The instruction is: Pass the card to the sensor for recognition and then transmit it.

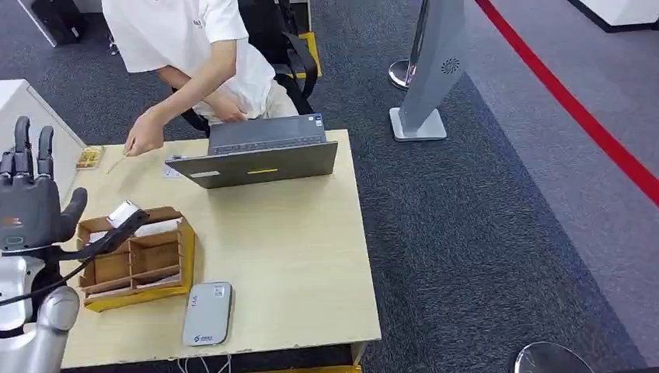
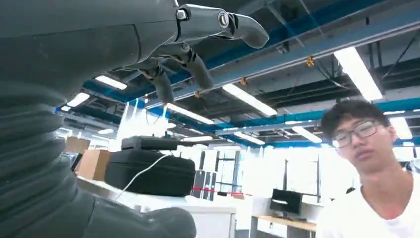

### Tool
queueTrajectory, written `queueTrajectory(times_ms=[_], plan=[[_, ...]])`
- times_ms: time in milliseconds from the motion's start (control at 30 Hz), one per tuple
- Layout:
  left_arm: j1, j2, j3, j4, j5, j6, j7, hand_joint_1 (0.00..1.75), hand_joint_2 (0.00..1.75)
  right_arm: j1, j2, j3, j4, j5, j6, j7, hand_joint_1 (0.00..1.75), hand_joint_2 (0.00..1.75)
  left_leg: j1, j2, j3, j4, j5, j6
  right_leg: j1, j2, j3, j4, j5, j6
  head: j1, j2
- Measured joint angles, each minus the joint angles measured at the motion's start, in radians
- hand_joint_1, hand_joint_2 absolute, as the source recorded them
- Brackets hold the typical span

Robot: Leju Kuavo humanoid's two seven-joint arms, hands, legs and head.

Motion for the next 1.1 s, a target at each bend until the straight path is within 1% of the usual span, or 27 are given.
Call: queueTrajectory(times_ms=[100,200,267,367,500,633,700,800,867,900,967,1000,1033,1067,1100], plan=[[0.030,0.046,0.023,-0.001,0.050,-0.011,0.002,0.00,1.75,0.005,0.000,0.000,0.000,-0.003,-0.007,0.013,0.00,1.75,0.000,0.001,0.000,0.000,0.000,0.000,0.000,0.001,0.000,0.001,0.000,0.000,0.000,0.000],[0.080,0.106,0.087,0.000,0.100,-0.009,-0.011,0.00,1.75,0.016,0.000,0.000,0.001,-0.015,-0.013,0.030,0.00,1.75,0.001,0.001,0.000,0.000,0.000,0.000,0.001,0.001,-0.001,0.001,-0.001,-0.001,0.000,0.000],[0.122,0.140,0.147,0.002,0.125,-0.004,-0.037,0.00,1.75,0.023,0.000,0.000,0.002,-0.024,-0.013,0.036,0.00,1.75,0.001,0.001,-0.001,-0.001,-0.001,-0.001,0.001,0.001,-0.001,0.001,-0.001,-0.001,0.000,0.000],[0.204,0.187,0.261,0.005,0.187,0.000,-0.077,0.00,1.75,0.028,0.000,0.000,0.003,-0.036,-0.013,0.050,0.00,1.75,0.002,0.002,0.000,-0.001,-0.001,-0.001,0.001,0.002,-0.001,0.001,-0.002,-0.002,0.000,0.000],[0.298,0.214,0.434,0.022,0.240,-0.005,-0.146,0.00,1.75,0.033,0.000,0.000,0.004,-0.053,-0.013,0.062,0.00,1.75,0.002,0.001,-0.001,-0.001,-0.001,-0.001,0.002,0.001,-0.001,0.001,-0.002,-0.002,0.000,0.000],[0.370,0.206,0.611,0.051,0.270,-0.038,-0.217,0.00,1.75,0.036,0.000,0.000,0.005,-0.066,-0.014,0.071,0.00,1.75,0.002,0.001,0.000,-0.001,-0.001,-0.001,0.002,0.001,-0.001,0.000,-0.002,-0.002,0.000,0.000],[0.383,0.194,0.677,0.068,0.290,-0.079,-0.252,0.00,1.75,0.036,0.000,0.000,0.005,-0.069,-0.014,0.072,0.00,1.75,0.002,-0.001,-0.001,-0.001,-0.001,-0.001,0.002,-0.002,0.001,0.000,-0.003,-0.001,0.001,0.000],[0.404,0.151,0.820,0.116,0.350,-0.219,-0.331,0.00,1.75,0.035,0.000,0.000,0.005,-0.078,-0.015,0.074,0.00,1.75,0.003,0.000,0.000,-0.001,-0.001,-0.002,0.002,-0.001,0.001,0.000,-0.003,-0.001,0.000,0.000],[0.409,0.120,0.918,0.149,0.372,-0.262,-0.378,0.00,1.75,0.037,0.000,0.000,0.005,-0.086,-0.015,0.074,0.00,1.75,0.003,0.000,0.000,-0.001,-0.001,-0.002,0.003,-0.001,0.001,0.000,-0.003,-0.001,0.000,0.000],[0.409,0.109,0.957,0.162,0.382,-0.287,-0.392,0.00,1.75,0.038,0.000,0.000,0.005,-0.088,-0.016,0.074,0.00,1.75,0.003,-0.001,0.000,-0.001,-0.001,-0.002,0.002,-0.002,0.001,-0.001,-0.003,-0.001,0.000,0.000],[0.405,0.081,1.045,0.203,0.408,-0.369,-0.407,0.00,1.75,0.036,0.000,0.000,0.005,-0.097,-0.018,0.077,0.00,1.75,0.003,-0.002,0.000,-0.002,-0.001,-0.002,0.002,-0.003,0.002,-0.001,-0.003,-0.001,0.000,0.000],[0.402,0.064,1.099,0.237,0.417,-0.426,-0.420,0.00,0.00,0.036,0.000,0.000,0.005,-0.102,-0.019,0.083,0.00,1.75,0.003,-0.001,0.000,-0.002,-0.002,-0.002,0.002,-0.002,0.002,-0.001,-0.003,-0.001,0.000,0.000],[0.399,0.052,1.134,0.263,0.417,-0.458,-0.430,0.00,0.00,0.037,0.000,0.000,0.005,-0.108,-0.019,0.088,0.00,1.75,0.003,-0.001,0.000,-0.002,-0.002,-0.002,0.002,-0.002,0.002,-0.001,-0.003,-0.001,0.000,0.000],[0.395,0.025,1.196,0.309,0.406,-0.489,-0.448,0.00,1.75,0.037,0.000,0.000,0.005,-0.114,-0.019,0.094,0.00,1.75,0.003,-0.001,0.001,-0.001,-0.002,-0.002,0.003,-0.002,0.002,-0.001,-0.003,-0.001,-0.001,0.000],[0.387,0.008,1.244,0.345,0.401,-0.502,-0.456,0.00,1.75,0.038,0.000,0.000,0.005,-0.120,-0.020,0.097,0.00,1.75,0.003,-0.002,0.000,-0.001,-0.002,-0.002,0.002,-0.002,0.002,-0.001,-0.003,-0.001,0.001,0.000]])
